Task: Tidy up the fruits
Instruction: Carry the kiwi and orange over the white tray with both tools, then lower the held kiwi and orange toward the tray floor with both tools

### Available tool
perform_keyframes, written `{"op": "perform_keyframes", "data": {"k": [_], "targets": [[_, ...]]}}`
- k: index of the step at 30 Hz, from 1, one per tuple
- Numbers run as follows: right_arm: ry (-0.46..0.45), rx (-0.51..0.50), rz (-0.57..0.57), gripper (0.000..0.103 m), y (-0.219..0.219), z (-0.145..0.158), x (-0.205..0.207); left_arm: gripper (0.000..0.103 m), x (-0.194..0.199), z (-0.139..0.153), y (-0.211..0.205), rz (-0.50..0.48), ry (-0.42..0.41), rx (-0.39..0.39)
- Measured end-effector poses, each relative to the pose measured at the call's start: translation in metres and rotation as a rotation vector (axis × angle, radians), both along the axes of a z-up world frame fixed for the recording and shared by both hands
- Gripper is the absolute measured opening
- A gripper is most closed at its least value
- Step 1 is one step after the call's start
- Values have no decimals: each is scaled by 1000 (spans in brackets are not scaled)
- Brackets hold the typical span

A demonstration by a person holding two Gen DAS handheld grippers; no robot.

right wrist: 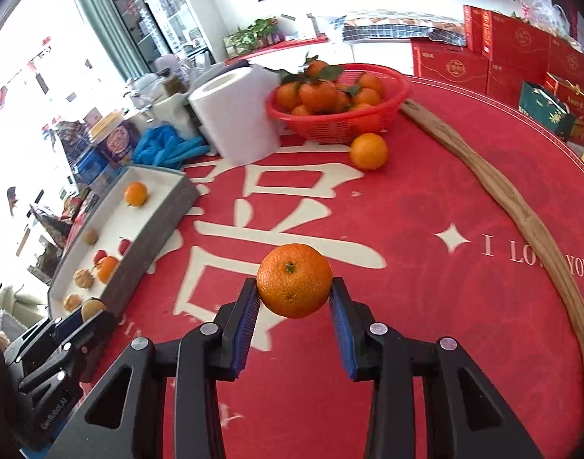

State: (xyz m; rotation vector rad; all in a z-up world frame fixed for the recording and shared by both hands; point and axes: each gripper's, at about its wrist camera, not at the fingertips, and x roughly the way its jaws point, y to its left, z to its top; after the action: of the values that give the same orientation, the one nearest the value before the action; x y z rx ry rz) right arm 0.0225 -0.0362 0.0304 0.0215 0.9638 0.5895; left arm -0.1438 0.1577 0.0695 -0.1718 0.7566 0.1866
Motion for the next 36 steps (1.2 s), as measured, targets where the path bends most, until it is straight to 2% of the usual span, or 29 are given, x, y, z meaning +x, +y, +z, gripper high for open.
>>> {"op": "perform_keyframes", "data": {"k": [4, 15, 29, 34, 36], "targets": [[-5, 1, 37, 39, 19, 5, -8, 29, -11, 7, 24, 64, -19, 29], [-20, -23, 164, 39, 89, 11, -27, 29, -23, -5, 80, 213, 6, 19], [-46, -73, 304, 39, 176, 10, -40, 29, -18, -31, 116, 289, 72, -17], [-93, -146, 357, 39, 201, 0, -48, 29, -17, -39, 117, 296, 97, -40], [-81, -152, 373, 39, 202, -3, -48, 29, -16, -43, 116, 287, 104, -52]]}}
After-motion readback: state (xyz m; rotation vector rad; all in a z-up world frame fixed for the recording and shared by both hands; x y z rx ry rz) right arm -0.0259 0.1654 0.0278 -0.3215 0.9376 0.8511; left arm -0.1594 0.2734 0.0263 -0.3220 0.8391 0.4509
